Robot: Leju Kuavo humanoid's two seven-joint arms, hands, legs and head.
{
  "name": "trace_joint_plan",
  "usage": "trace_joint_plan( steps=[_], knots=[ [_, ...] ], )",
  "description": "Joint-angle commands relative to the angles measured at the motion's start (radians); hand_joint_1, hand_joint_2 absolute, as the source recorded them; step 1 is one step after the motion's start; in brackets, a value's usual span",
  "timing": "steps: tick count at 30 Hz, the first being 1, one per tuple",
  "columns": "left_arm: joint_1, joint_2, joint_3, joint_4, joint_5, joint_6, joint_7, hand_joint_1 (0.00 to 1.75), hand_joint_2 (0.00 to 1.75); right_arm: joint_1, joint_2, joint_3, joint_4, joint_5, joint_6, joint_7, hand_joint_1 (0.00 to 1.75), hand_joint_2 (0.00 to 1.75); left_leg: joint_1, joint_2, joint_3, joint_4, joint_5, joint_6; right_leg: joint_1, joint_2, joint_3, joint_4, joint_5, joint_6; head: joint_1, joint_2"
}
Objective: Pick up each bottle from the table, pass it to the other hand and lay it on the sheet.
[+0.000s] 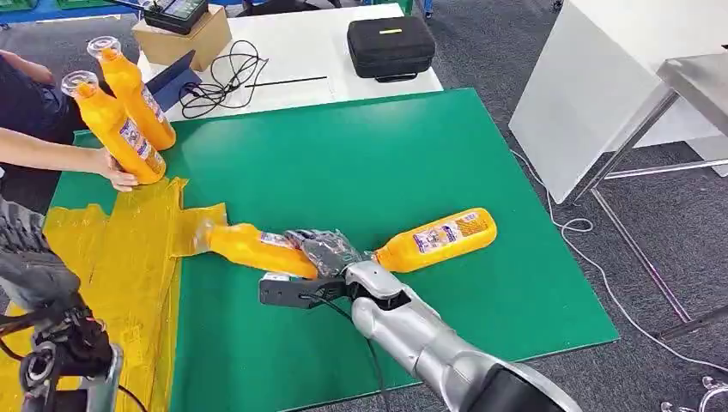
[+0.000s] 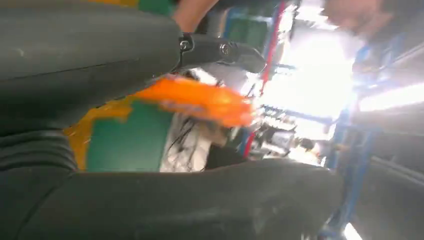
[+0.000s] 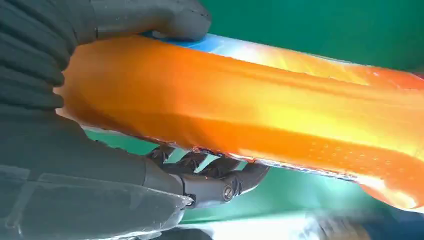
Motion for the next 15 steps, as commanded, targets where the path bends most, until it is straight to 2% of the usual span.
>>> trace_joint_plan(
  steps=[1,6,11,13,15],
  knots=[
    [0.123,-0.047,-0.067,-0.065,0.13,-0.077,0.054,0.0,1.75,0.051,-0.06,-0.139,-0.299,-0.147,-0.033,-0.127,1.75,1.75,0.0,-0.003,0.0,0.0,-0.001,0.0,0.0,-0.004,0.002,-0.001,-0.002,0.0,0.0,0.0],
    [0.189,-0.096,-0.14,-0.083,0.213,-0.12,0.087,0.0,1.75,0.052,-0.034,-0.121,-0.311,-0.205,-0.044,-0.181,1.75,1.75,-0.001,-0.001,0.001,0.0,-0.001,0.0,0.0,-0.002,0.002,0.0,-0.002,0.0,0.0,0.0],
    [0.176,-0.103,-0.152,-0.072,0.23,-0.126,0.101,0.0,1.75,0.063,-0.026,-0.101,-0.305,-0.21,-0.073,-0.189,1.75,1.75,0.0,-0.003,0.002,0.0,-0.002,0.0,0.0,-0.004,0.004,0.0,-0.003,0.0,0.0,0.0],
    [0.157,-0.109,-0.157,-0.06,0.238,-0.135,0.117,0.0,1.75,0.045,-0.015,-0.087,-0.292,-0.214,-0.073,-0.177,1.75,1.75,0.0,-0.002,0.0,0.0,-0.001,0.0,0.0,-0.002,0.001,0.0,-0.001,0.0,0.0,0.0],
    [0.135,-0.113,-0.171,-0.045,0.246,-0.149,0.132,0.0,1.75,0.02,0.003,-0.073,-0.266,-0.212,-0.076,-0.163,1.75,1.75,0.0,-0.002,0.004,0.001,-0.003,-0.001,0.0,-0.003,0.005,0.001,-0.004,0.0,0.0,0.0]
  ],
)
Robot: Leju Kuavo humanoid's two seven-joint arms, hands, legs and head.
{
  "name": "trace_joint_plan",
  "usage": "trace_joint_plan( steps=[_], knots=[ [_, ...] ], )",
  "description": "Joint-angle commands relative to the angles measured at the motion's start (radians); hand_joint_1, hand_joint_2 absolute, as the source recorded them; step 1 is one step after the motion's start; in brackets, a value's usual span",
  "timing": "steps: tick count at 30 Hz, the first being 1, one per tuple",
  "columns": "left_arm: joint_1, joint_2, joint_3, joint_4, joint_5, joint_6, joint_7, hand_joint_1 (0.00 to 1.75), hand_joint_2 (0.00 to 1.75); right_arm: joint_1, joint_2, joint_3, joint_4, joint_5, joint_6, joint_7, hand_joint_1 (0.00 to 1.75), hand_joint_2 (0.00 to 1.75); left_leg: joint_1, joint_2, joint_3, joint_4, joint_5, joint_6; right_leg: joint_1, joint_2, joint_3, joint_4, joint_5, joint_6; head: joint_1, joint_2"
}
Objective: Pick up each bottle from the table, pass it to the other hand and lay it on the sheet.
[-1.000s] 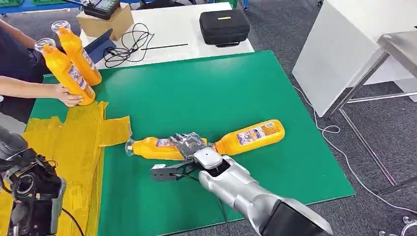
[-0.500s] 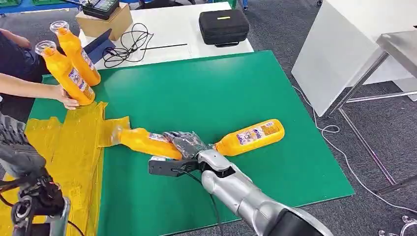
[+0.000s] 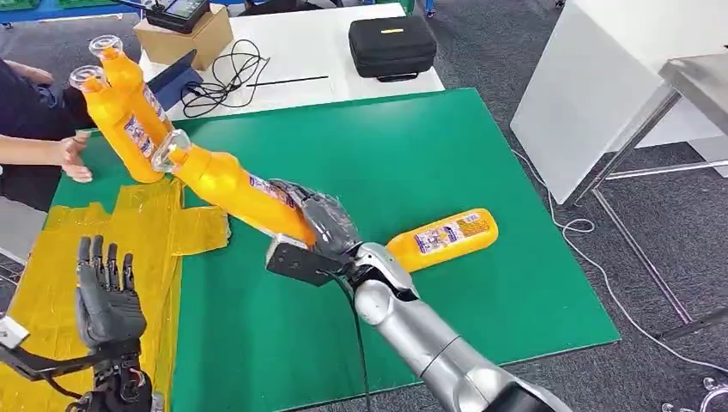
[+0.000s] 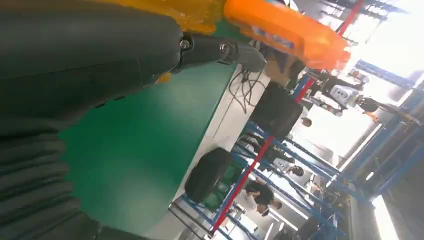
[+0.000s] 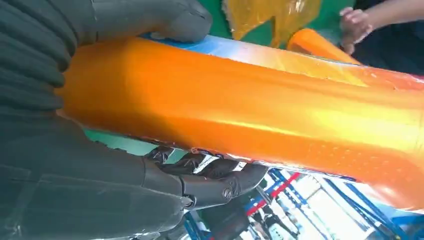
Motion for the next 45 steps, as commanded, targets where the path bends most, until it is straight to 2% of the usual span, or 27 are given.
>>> trace_joint_plan(
  steps=[1,2,3,6,7,12,16,18,24,33,34,38,44,45],
  knots=[
    [-0.057,-0.03,-0.063,0.045,0.038,-0.039,0.055,0.0,1.75,-0.073,0.027,0.047,0.052,0.019,-0.033,0.035,1.75,1.75,0.0,0.0,0.003,0.001,-0.001,-0.001,0.0,-0.002,0.003,0.001,-0.002,0.0,0.0,0.0],
    [-0.091,-0.03,-0.095,0.085,0.058,-0.082,0.1,0.0,1.75,-0.062,0.019,0.038,0.041,0.045,-0.094,0.068,1.75,1.75,0.0,0.0,0.001,0.0,0.0,0.0,0.0,-0.001,0.001,0.001,-0.001,0.0,0.0,0.0],
    [-0.13,-0.048,-0.115,0.131,0.057,-0.083,0.094,0.0,1.75,-0.054,-0.001,0.05,0.022,0.065,-0.094,0.079,1.75,1.75,0.0,0.0,0.003,0.001,-0.001,-0.001,0.0,-0.001,0.003,0.002,-0.002,0.0,0.0,0.0],
    [-0.179,-0.055,-0.141,0.182,0.069,-0.095,0.079,0.0,1.75,-0.059,0.011,0.083,0.03,0.131,-0.07,0.121,1.75,1.75,0.0,-0.007,0.007,0.001,-0.001,-0.001,0.0,-0.01,0.009,0.001,-0.005,0.0,0.0,0.0],
    [-0.191,-0.054,-0.142,0.187,0.078,-0.101,0.08,0.0,1.75,-0.067,0.026,0.104,0.047,0.172,-0.071,0.145,1.75,1.75,0.0,-0.006,0.002,-0.001,0.001,0.0,0.0,-0.008,0.004,0.0,-0.002,0.0,0.0,0.0],
    [-0.198,-0.055,-0.103,0.155,0.108,-0.125,0.1,0.0,1.75,-0.057,0.071,0.18,0.095,0.321,-0.076,0.253,1.75,1.75,0.0,0.002,0.005,-0.001,-0.001,-0.001,0.0,0.0,0.004,0.0,-0.001,0.0,0.0,0.0],
    [-0.188,-0.063,-0.08,0.116,0.096,-0.133,0.115,0.0,1.75,-0.035,0.071,0.199,0.075,0.372,-0.057,0.288,1.75,1.75,0.0,-0.001,0.006,-0.001,-0.002,-0.001,0.0,-0.003,0.007,0.0,-0.003,-0.001,0.0,0.0],
    [-0.187,-0.063,-0.08,0.109,0.095,-0.134,0.119,0.0,1.75,-0.033,0.073,0.2,0.072,0.376,-0.055,0.29,1.75,1.75,0.001,-0.001,0.002,-0.001,-0.001,0.0,0.0,-0.001,0.002,0.0,-0.001,0.0,0.0,0.0],
    [-0.189,-0.068,-0.079,0.111,0.092,-0.137,0.121,0.0,1.75,-0.032,0.074,0.193,0.071,0.378,-0.043,0.288,1.75,1.75,0.001,-0.002,0.004,0.0,-0.001,-0.001,0.0,-0.003,0.005,0.0,-0.002,0.0,0.0,0.0],
    [-0.218,-0.067,-0.097,0.102,0.123,-0.159,0.175,0.0,1.75,-0.014,0.099,0.292,0.042,0.545,-0.007,0.374,1.75,1.75,0.001,-0.001,0.006,0.0,-0.003,-0.001,0.0,-0.003,0.006,0.001,-0.003,-0.001,0.0,0.0],
    [-0.218,-0.067,-0.097,0.102,0.123,-0.159,0.175,0.0,1.75,-0.014,0.099,0.292,0.042,0.545,-0.007,0.374,1.75,1.75,0.001,0.0,0.001,-0.001,0.0,-0.001,0.0,-0.002,0.002,0.0,-0.001,0.0,0.0,0.0],
    [-0.217,-0.068,-0.112,0.111,0.161,-0.175,0.217,0.0,1.75,-0.012,0.098,0.306,0.029,0.564,0.0,0.388,1.75,1.75,0.001,-0.001,0.005,0.0,-0.002,-0.001,0.001,-0.003,0.005,0.0,-0.003,0.0,0.0,0.0],
    [-0.225,-0.069,-0.123,0.119,0.16,-0.172,0.216,0.0,1.75,-0.008,0.095,0.316,0.062,0.562,0.007,0.406,1.75,1.75,0.001,-0.002,0.003,-0.001,0.0,0.0,0.0,-0.003,0.003,0.0,-0.001,0.0,0.0,0.0],
    [-0.226,-0.069,-0.122,0.119,0.149,-0.163,0.209,1.26,1.75,-0.007,0.096,0.318,0.07,0.557,0.005,0.405,1.75,1.75,0.001,-0.002,0.002,-0.001,0.0,0.0,0.0,-0.003,0.003,0.0,-0.001,0.0,0.0,0.0]
  ],
)
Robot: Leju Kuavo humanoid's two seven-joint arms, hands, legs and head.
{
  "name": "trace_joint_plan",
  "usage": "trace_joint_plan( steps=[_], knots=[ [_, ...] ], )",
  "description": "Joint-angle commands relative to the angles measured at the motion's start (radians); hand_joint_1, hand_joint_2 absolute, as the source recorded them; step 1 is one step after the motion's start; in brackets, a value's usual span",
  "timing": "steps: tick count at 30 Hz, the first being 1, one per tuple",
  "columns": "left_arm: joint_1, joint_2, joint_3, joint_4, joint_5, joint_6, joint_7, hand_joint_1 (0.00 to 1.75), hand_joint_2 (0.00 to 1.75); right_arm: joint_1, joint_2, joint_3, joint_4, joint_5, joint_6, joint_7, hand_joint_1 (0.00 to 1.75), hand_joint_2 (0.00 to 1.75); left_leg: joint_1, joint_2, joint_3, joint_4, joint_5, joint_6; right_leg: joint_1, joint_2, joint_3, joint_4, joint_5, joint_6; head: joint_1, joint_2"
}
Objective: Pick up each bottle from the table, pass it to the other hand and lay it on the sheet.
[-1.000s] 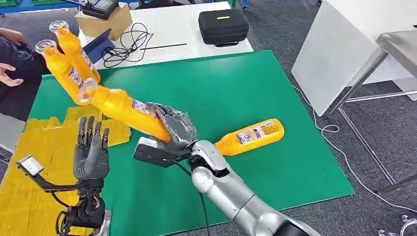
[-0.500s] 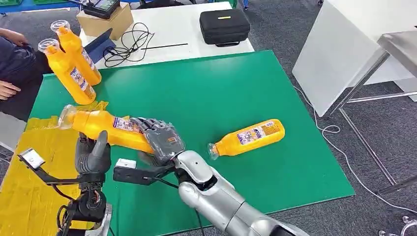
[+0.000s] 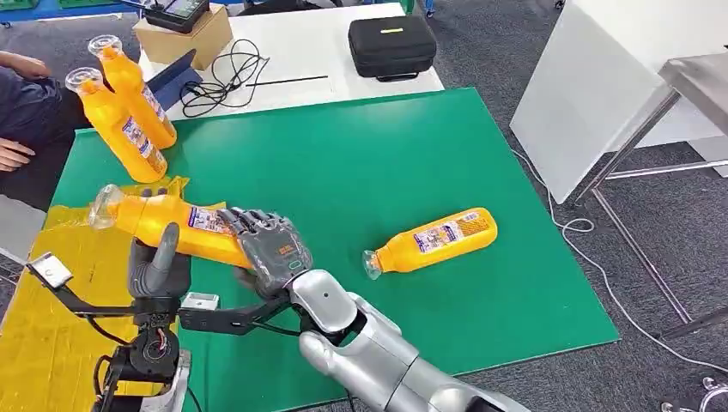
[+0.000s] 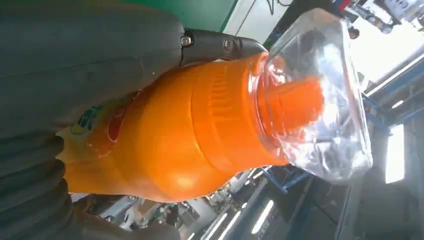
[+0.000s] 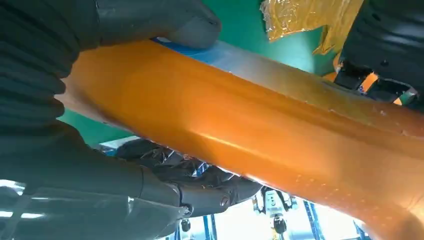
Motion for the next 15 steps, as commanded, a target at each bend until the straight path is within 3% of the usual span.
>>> trace_joint_plan(
  steps=[1,15],
  knots=[
    [-0.054,-0.003,-0.035,0.035,-0.019,0.005,0.0,1.75,1.75,-0.008,-0.022,0.092,0.055,-0.011,0.022,0.001,1.75,1.75,0.0,-0.002,0.005,-0.001,-0.001,0.0,0.0,-0.004,0.006,0.0,-0.003,0.0,0.0,0.0],
    [-0.046,0.004,-0.018,0.029,-0.035,0.021,-0.027,1.75,1.75,-0.005,-0.026,0.072,0.066,-0.036,0.028,-0.007,1.75,1.75,0.0,-0.001,0.003,-0.001,0.0,0.0,0.0,-0.003,0.004,-0.001,-0.001,0.0,0.0,0.0]
  ],
)
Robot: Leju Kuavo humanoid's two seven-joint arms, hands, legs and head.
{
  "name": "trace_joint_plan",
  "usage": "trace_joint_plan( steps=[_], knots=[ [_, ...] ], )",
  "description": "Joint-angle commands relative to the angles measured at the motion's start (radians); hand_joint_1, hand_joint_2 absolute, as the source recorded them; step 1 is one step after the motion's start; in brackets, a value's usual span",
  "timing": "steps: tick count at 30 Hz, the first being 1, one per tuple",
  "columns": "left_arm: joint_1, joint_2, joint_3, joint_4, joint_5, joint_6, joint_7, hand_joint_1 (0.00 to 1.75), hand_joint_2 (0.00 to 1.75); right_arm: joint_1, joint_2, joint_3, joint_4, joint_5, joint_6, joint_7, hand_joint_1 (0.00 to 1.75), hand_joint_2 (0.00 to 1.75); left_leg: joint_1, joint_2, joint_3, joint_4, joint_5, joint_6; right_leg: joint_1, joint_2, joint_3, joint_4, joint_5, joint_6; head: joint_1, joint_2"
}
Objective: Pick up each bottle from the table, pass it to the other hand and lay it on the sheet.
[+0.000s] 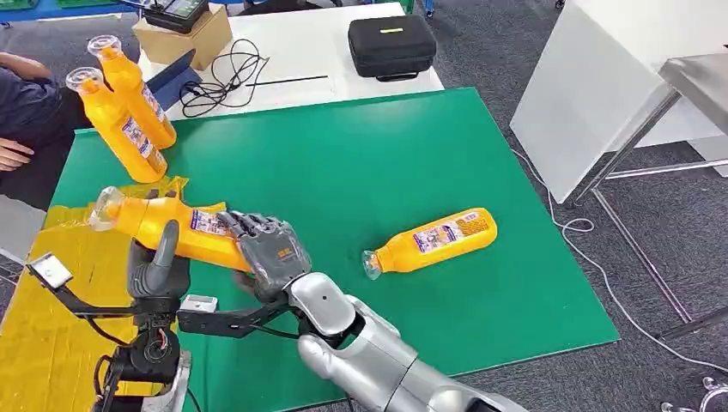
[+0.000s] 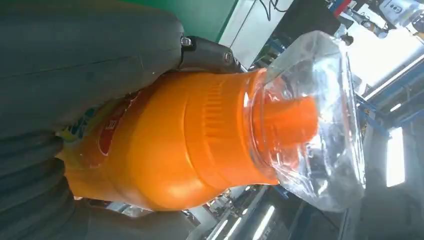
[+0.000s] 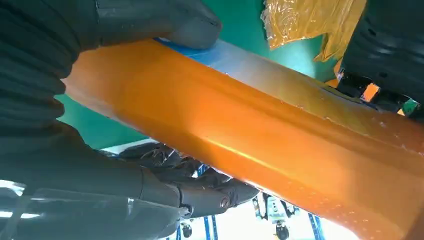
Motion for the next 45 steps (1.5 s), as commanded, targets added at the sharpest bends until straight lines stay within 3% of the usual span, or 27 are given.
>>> trace_joint_plan(
  steps=[1,5,6,7,8,11,17,21,24,26,29,33,39,45],
  knots=[
    [-0.045,0.005,-0.017,0.028,-0.01,0.007,-0.013,1.75,1.75,-0.008,-0.028,0.055,0.066,-0.015,0.02,-0.019,1.75,1.75,0.0,-0.002,0.005,-0.001,-0.001,0.0,0.0,-0.003,0.006,-0.001,-0.002,0.0,0.0,0.0],
    [-0.051,0.02,0.009,0.031,-0.03,0.02,-0.043,1.75,1.75,-0.017,-0.045,0.034,0.071,-0.02,-0.014,-0.037,1.75,1.75,0.0,-0.002,0.006,-0.001,-0.001,-0.001,0.0,-0.004,0.007,-0.001,-0.002,0.0,0.0,0.0],
    [-0.053,0.023,0.014,0.032,-0.038,0.021,-0.05,1.75,1.75,-0.018,-0.051,0.029,0.063,-0.02,-0.011,-0.038,0.0,1.75,0.0,-0.002,0.005,-0.001,-0.001,0.0,0.0,-0.003,0.006,-0.001,-0.002,0.0,0.0,0.0],
    [-0.058,0.027,0.033,0.033,-0.07,0.039,-0.077,1.75,1.75,-0.011,-0.056,-0.008,0.039,-0.05,-0.01,-0.038,0.0,1.75,0.0,-0.002,0.006,-0.001,-0.001,-0.001,0.0,-0.004,0.007,-0.001,-0.002,0.0,0.0,0.0],
    [-0.06,0.033,0.055,0.029,-0.09,0.051,-0.09,1.75,1.75,-0.008,-0.066,-0.039,0.012,-0.066,-0.01,-0.036,0.0,0.0,0.0,-0.002,0.003,-0.001,0.0,0.0,0.0,-0.002,0.003,-0.001,-0.001,0.0,0.0,0.0],
    [-0.053,0.049,0.149,0.022,-0.156,0.071,-0.1,1.75,1.75,0.027,-0.125,-0.153,-0.139,-0.122,0.034,-0.065,0.0,0.0,0.0,-0.002,0.003,0.0,0.0,0.0,0.0,-0.003,0.004,-0.001,-0.001,0.0,0.0,0.0],
    [-0.028,0.06,0.234,0.024,-0.272,0.113,-0.159,1.75,1.75,0.085,-0.17,-0.29,-0.276,-0.165,0.043,-0.117,0.0,0.0,0.0,-0.002,0.004,0.0,-0.001,0.0,0.001,-0.003,0.005,-0.001,-0.002,0.0,0.0,0.0],
    [-0.027,0.065,0.242,0.025,-0.271,0.113,-0.158,1.75,1.75,0.088,-0.18,-0.301,-0.292,-0.172,0.05,-0.125,0.0,0.0,0.0,-0.002,0.003,0.0,-0.001,0.0,0.0,-0.002,0.004,-0.001,-0.002,0.0,0.0,0.0],
    [-0.04,0.092,0.224,0.038,-0.493,0.244,-0.261,1.75,1.75,0.095,-0.181,-0.343,-0.314,-0.212,0.034,-0.173,0.0,0.0,0.0,-0.002,0.004,0.0,-0.001,0.0,0.0,-0.004,0.006,0.0,-0.002,0.0,0.0,0.0],
    [0.015,0.124,0.247,-0.017,-0.626,0.351,-0.291,1.75,1.75,0.047,-0.149,-0.324,-0.267,-0.265,0.056,-0.231,0.0,0.0,0.0,-0.001,0.002,0.0,-0.001,0.0,0.0,-0.002,0.003,0.0,-0.001,0.0,0.0,0.0],
    [0.057,0.145,0.217,-0.012,-0.872,0.422,-0.297,1.75,1.75,0.016,-0.166,-0.303,-0.254,-0.305,0.001,-0.264,0.0,0.0,-0.001,0.005,0.003,0.0,-0.002,-0.001,0.0,0.005,0.003,0.001,-0.001,0.0,0.0,0.0],
    [0.051,0.146,0.174,0.042,-0.964,0.47,-0.325,1.75,1.75,0.025,-0.186,-0.307,-0.284,-0.336,0.004,-0.274,0.0,0.0,0.0,-0.002,0.004,-0.001,-0.001,0.0,0.0,-0.003,0.004,0.0,-0.002,0.0,0.0,0.0],
    [0.026,0.224,0.003,0.287,-1.283,0.664,-0.325,1.75,1.75,0.015,-0.236,-0.317,-0.328,-0.409,0.015,-0.322,0.0,0.0,-0.001,-0.003,0.005,-0.002,0.0,0.0,-0.002,-0.005,0.006,-0.001,-0.002,0.0,0.0,0.0],
    [0.028,0.222,0.001,0.296,-1.284,0.671,-0.326,1.75,1.75,0.012,-0.237,-0.319,-0.327,-0.41,0.016,-0.322,0.0,0.0,-0.001,-0.004,0.007,-0.002,-0.001,0.0,-0.001,-0.005,0.008,-0.001,-0.003,0.0,0.0,0.0]
  ],
)
